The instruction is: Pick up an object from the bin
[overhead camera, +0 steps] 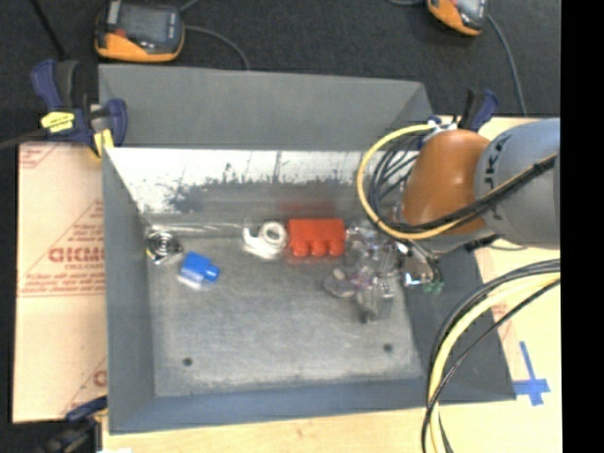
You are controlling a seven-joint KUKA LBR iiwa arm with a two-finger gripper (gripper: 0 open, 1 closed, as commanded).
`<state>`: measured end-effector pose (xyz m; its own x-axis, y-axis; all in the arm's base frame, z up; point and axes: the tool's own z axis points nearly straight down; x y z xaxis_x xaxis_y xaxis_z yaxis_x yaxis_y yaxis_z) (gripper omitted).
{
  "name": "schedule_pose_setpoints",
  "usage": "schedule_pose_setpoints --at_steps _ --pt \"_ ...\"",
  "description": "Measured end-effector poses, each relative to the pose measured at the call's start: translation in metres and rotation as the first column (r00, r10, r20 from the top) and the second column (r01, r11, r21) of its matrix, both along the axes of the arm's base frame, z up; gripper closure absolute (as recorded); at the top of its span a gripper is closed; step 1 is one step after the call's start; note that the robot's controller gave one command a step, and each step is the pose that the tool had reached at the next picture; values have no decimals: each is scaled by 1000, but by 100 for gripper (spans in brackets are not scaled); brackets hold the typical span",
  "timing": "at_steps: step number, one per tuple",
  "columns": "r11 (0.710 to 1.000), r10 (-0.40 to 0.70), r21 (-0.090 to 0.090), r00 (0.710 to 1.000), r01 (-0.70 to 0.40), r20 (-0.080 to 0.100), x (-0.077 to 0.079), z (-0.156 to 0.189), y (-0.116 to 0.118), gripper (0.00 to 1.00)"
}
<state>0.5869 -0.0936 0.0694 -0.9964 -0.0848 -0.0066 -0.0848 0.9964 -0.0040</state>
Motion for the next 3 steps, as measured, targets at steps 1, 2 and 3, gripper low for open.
schedule_pose_setpoints --at_steps 1,2,3 --pt "1000 4 0 1000 -4 0 0 2 2 100" --pt "1000 3 0 1000 -3 4 -4 64 -4 100" --pt "1000 25 1 1000 -25 6 8 133 30 100"
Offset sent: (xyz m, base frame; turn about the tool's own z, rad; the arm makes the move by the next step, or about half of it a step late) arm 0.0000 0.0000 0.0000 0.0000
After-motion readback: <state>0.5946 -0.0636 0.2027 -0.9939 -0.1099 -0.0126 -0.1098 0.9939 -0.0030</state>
